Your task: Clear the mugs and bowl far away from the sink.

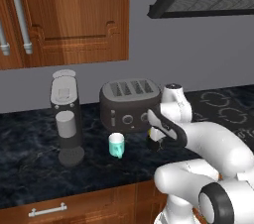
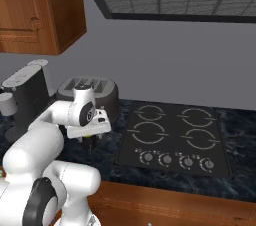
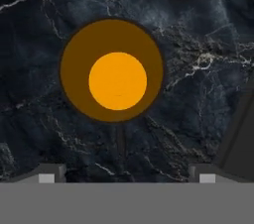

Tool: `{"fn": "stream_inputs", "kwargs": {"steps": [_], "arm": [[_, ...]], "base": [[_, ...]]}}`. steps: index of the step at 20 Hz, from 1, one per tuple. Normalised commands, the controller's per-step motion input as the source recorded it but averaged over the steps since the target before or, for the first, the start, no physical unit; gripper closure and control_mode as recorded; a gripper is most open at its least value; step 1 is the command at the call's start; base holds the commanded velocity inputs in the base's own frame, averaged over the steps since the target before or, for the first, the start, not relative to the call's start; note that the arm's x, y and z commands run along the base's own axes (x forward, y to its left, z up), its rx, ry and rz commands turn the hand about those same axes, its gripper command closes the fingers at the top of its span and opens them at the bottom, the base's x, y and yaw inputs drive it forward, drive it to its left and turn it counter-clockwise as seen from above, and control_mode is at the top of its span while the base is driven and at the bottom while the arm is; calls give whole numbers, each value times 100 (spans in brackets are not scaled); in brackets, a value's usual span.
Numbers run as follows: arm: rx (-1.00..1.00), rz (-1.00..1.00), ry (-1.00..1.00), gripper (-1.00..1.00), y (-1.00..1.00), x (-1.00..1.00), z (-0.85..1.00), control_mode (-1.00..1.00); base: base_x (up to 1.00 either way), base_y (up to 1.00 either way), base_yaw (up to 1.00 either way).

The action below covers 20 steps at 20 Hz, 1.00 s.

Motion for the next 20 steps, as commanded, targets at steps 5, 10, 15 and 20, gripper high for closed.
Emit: {"fn": "stream_inputs", "kwargs": {"steps": [5, 10, 15, 20], "arm": [[0, 0, -6, -100, -2, -26, 83, -100], [4, 0, 0, -100, -8, -29, 85, -100], [3, -4, -4, -100, -1, -40, 77, -100], [3, -9, -12, -100, 0, -41, 59, -100]], "base": [[0, 0, 0], [0, 0, 0], [0, 0, 0], [0, 0, 0]]}}
